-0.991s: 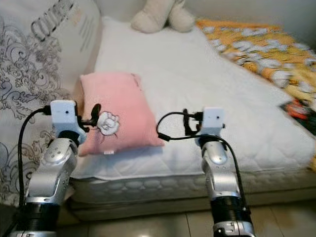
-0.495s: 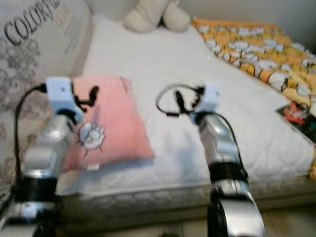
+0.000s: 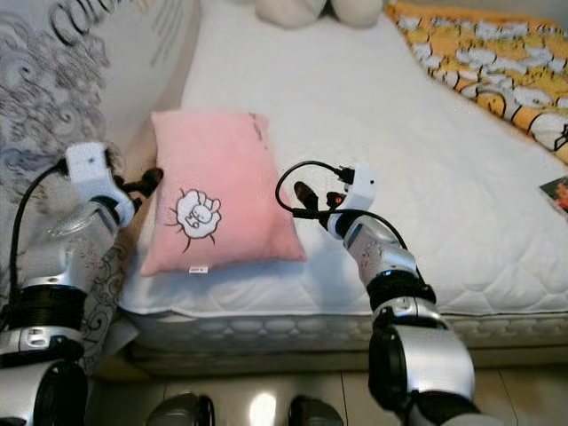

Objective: Clean up the room

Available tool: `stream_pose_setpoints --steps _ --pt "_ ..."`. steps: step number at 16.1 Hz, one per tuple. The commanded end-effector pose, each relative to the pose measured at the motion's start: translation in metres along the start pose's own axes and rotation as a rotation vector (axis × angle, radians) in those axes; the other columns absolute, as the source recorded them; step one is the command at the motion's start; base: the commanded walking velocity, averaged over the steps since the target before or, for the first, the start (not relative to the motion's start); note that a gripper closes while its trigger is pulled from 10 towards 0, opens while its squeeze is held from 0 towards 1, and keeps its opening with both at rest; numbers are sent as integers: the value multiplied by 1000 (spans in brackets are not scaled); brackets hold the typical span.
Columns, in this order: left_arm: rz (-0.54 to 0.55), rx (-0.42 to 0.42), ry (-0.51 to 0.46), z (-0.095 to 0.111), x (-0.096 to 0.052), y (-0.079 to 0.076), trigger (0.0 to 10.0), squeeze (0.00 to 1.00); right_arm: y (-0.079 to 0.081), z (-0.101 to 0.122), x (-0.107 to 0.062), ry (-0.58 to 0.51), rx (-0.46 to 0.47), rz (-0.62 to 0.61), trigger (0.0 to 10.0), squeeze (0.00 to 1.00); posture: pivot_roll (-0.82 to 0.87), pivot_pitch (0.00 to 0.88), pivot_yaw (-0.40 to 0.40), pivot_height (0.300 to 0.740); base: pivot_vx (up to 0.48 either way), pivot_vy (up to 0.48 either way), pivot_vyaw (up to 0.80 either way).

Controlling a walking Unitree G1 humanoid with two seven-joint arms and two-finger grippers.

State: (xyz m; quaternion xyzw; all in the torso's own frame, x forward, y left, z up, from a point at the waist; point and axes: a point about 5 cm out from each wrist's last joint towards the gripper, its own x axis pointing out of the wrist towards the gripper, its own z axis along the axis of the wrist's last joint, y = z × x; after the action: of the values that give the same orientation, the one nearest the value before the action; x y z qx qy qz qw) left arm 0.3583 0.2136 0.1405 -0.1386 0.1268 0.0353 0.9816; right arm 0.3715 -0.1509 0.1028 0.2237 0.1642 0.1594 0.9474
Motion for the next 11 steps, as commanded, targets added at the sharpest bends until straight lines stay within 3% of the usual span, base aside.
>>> stream_pose_setpoints --steps 1,5,7,9,11 --pt "-26 -78 19 3 2 -4 10000 0 0 5 1 -9 -1 12 10000 0 47 235 -47 740 0 0 0" --pt "-78 -255 74 -8 4 -11 10000 0 20 11 13 -25 82 75 10000 0 37 252 -59 740 0 0 0" --pt "-122 -331 58 -2 -2 -17 10000 0 32 7 18 -28 154 116 10000 0 43 255 -57 740 0 0 0" --pt "-127 -284 3 11 -18 -11 10000 0 45 1 23 -29 206 148 10000 0 52 258 -52 740 0 0 0" --pt "-140 -264 -24 17 -33 -5 10000 0 46 -14 22 -4 267 138 10000 0 64 260 -53 740 0 0 0"
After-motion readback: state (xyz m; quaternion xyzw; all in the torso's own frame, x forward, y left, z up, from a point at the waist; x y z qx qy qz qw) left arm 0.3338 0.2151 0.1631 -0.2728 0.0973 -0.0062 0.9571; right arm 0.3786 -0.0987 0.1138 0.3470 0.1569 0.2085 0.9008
